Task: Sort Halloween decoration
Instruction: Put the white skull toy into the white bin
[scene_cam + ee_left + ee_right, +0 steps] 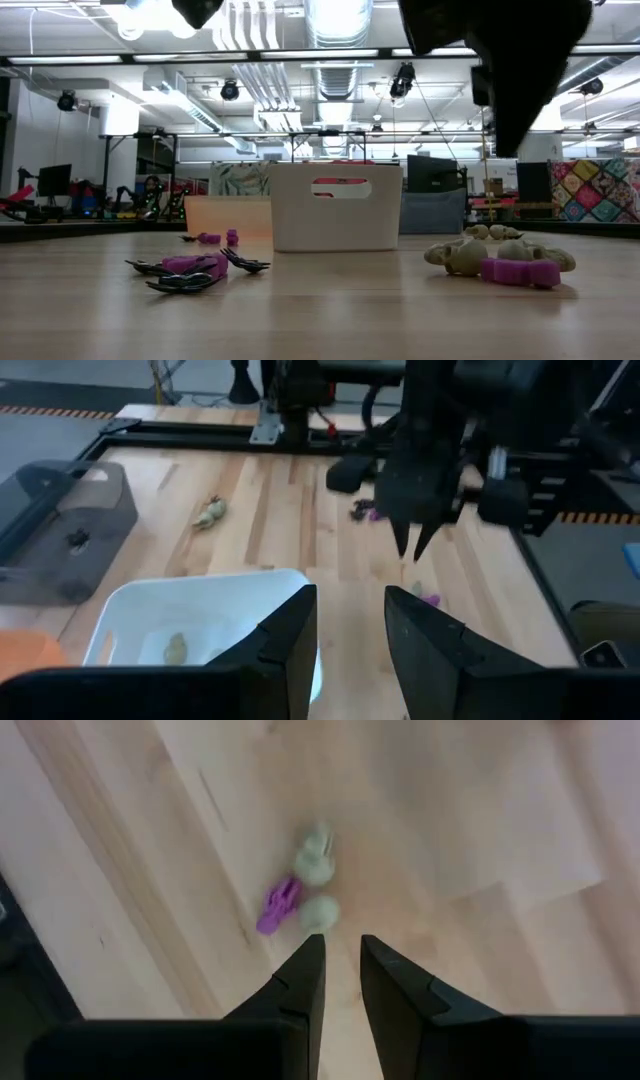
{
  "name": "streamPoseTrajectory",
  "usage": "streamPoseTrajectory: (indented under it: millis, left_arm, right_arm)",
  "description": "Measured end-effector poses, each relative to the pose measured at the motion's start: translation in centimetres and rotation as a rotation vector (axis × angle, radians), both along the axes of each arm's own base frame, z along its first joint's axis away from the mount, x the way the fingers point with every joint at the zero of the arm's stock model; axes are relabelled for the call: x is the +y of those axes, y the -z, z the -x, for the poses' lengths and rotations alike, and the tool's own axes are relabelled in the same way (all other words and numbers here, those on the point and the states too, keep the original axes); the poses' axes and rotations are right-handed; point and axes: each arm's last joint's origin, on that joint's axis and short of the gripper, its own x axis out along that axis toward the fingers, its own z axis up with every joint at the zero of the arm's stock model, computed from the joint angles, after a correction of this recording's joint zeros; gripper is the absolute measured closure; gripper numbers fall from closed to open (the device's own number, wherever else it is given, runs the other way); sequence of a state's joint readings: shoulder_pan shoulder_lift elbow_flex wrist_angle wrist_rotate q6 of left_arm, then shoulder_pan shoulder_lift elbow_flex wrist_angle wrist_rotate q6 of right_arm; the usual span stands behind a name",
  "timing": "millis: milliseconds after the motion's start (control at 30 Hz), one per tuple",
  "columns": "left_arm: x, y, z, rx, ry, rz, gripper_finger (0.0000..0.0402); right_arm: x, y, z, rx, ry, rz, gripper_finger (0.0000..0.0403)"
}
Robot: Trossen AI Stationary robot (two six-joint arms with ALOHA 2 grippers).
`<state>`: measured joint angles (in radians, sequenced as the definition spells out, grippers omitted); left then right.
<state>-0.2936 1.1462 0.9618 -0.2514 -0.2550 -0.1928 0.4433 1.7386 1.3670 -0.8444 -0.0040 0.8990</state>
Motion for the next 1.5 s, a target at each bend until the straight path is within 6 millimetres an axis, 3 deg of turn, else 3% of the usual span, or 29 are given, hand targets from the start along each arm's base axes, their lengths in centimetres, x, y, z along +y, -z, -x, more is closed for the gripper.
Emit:
streamPoseTrajectory:
  millis: [233, 433, 667, 933, 1500]
  left_arm:
    - [-0.3, 0.6, 0.1, -0.001, 0.017, -0.008, 0.03]
    - [-0.2, 1.0, 0.1, -0.006, -0.011, -0.027, 0.03]
    - [-0.2, 0.9, 0.1, -0.02, -0.028, -0.031, 0.03]
    - [-0.2, 0.8, 0.0, -0.026, -0.029, -0.029, 0.03]
    - [-0.2, 0.8, 0.0, -0.032, -0.029, -0.027, 0.03]
  right_arm:
    - [1.0, 2.5, -0.9, 0.108, -0.037, 0.024, 0.0344]
    - [1.2, 2.7, -1.3, 0.107, -0.052, 0.029, 0.0339]
    - [1.2, 2.9, -1.2, 0.103, -0.095, 0.042, 0.0279]
    - [2.6, 4.1, 0.1, 0.074, -0.372, 0.13, 0.0228]
    - [2.8, 6.3, 0.2, -0.036, -0.342, 0.152, 0.0232]
